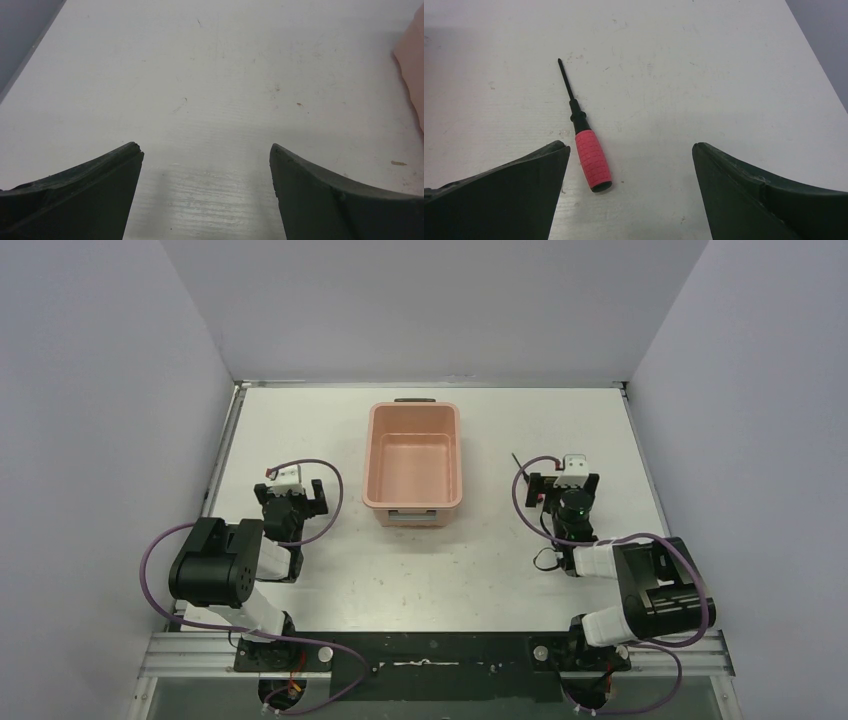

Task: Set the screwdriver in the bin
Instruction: Pick up the screwdriver from the center of the board.

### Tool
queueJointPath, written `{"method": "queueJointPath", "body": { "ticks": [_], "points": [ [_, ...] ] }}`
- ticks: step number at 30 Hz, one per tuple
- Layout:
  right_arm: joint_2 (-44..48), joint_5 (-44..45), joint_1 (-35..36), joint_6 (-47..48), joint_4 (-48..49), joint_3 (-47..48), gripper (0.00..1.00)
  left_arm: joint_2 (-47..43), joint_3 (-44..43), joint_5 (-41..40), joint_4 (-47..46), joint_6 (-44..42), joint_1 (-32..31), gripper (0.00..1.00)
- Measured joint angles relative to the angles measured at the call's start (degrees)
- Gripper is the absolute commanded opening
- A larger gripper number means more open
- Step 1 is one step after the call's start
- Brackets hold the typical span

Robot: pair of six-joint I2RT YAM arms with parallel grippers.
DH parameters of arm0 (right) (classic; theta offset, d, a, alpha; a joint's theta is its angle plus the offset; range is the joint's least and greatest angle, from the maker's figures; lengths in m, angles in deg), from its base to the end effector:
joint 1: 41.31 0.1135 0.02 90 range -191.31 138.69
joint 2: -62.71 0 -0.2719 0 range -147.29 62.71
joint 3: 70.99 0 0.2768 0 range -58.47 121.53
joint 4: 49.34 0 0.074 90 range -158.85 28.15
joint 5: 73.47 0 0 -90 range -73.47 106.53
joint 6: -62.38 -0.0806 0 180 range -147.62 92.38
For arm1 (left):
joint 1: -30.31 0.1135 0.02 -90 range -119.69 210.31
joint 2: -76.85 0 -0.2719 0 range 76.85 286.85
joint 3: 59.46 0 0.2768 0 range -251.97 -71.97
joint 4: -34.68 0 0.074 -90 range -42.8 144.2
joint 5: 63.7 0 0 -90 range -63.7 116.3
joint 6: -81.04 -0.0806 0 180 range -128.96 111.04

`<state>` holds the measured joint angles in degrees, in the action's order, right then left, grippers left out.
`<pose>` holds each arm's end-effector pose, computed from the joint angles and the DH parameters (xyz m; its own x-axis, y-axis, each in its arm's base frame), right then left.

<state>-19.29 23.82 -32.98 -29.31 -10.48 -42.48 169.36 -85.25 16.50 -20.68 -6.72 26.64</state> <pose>0.2942 0.0327 0.1214 -0.2505 -0.0071 -0.9681 -0.0148 0.9999 -0.0035 0.2920 -0.0050 0.1007 -0.1924 -0.0263 -0.9810 -0.1111 0.9938 -0.0048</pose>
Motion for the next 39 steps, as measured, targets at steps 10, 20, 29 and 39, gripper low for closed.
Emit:
{"method": "queueJointPath", "body": {
  "ticks": [10, 20, 29, 39],
  "points": [
    [-0.61, -1.77, -0.04, 0.26, -2.43, 1.07, 1.0, 0.0, 0.0, 0.0, 0.0, 0.0, 0.0, 0.97],
    [11.43, -0.74, 0.94, 1.01, -16.48, 9.14, 1.0, 0.0, 0.0, 0.0, 0.0, 0.0, 0.0, 0.97],
    [14.82, 0.22, 2.25, 1.03, -32.33, 27.43, 1.0, 0.0, 0.0, 0.0, 0.0, 0.0, 0.0, 0.97],
    [13.44, 0.39, 2.27, 0.55, -50.36, 50.01, 1.0, 0.0, 0.0, 0.0, 0.0, 0.0, 0.0, 0.97]
  ]
}}
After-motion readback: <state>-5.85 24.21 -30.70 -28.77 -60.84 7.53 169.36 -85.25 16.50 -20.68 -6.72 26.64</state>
